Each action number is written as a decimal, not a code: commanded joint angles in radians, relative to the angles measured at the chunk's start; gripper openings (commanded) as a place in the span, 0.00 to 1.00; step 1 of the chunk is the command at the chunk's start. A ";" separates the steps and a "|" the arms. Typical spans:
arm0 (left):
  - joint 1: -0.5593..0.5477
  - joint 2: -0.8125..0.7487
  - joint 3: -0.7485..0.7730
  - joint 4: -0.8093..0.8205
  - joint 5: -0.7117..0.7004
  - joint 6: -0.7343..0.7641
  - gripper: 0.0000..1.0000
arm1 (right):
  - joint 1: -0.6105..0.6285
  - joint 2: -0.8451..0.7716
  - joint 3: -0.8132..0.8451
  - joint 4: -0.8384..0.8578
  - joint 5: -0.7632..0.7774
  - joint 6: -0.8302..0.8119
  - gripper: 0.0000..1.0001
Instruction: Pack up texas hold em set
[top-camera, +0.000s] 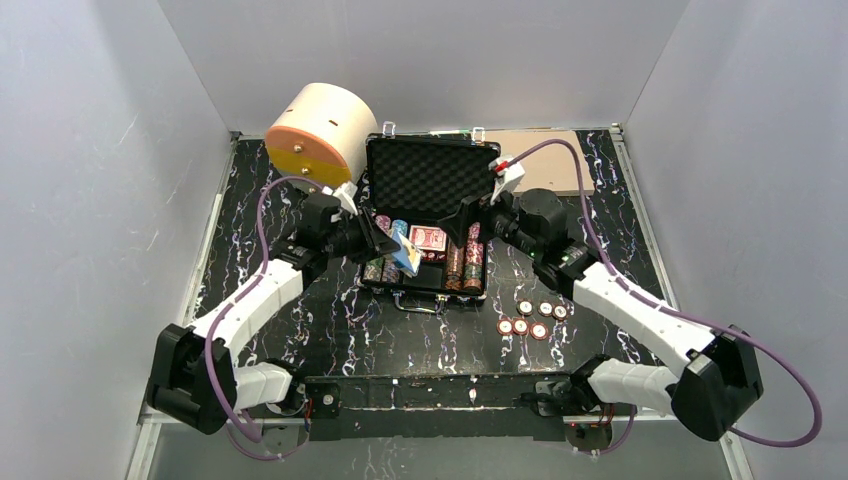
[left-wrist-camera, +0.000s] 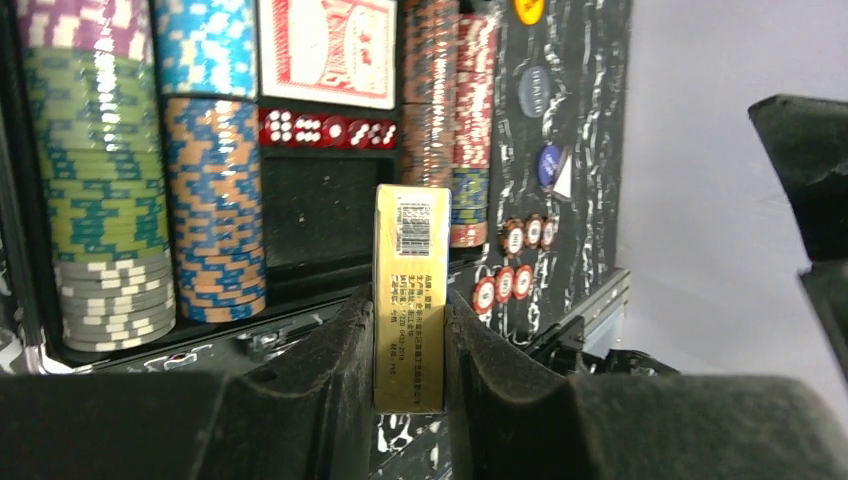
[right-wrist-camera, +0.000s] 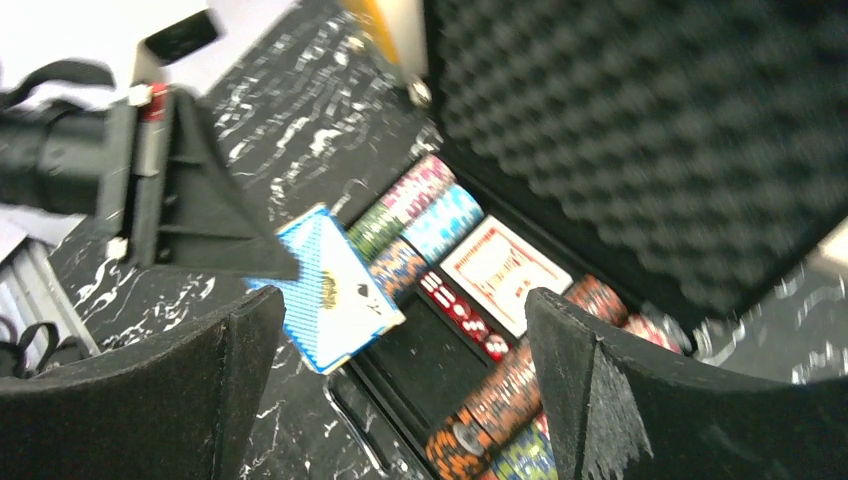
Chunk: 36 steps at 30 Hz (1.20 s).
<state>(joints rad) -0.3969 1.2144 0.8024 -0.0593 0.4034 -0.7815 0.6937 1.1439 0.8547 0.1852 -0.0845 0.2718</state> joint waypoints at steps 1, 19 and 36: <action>-0.027 -0.022 -0.041 0.127 -0.089 -0.010 0.00 | -0.081 0.003 -0.013 -0.068 -0.007 0.170 0.98; -0.195 0.105 -0.170 0.480 -0.315 -0.054 0.00 | -0.198 0.028 -0.062 -0.068 -0.047 0.247 0.98; -0.214 0.175 -0.248 0.520 -0.245 -0.096 0.00 | -0.198 0.015 -0.084 -0.044 -0.094 0.207 0.97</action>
<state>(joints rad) -0.5999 1.3830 0.5735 0.4015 0.1383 -0.8597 0.4973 1.1824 0.7864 0.0853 -0.1562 0.4931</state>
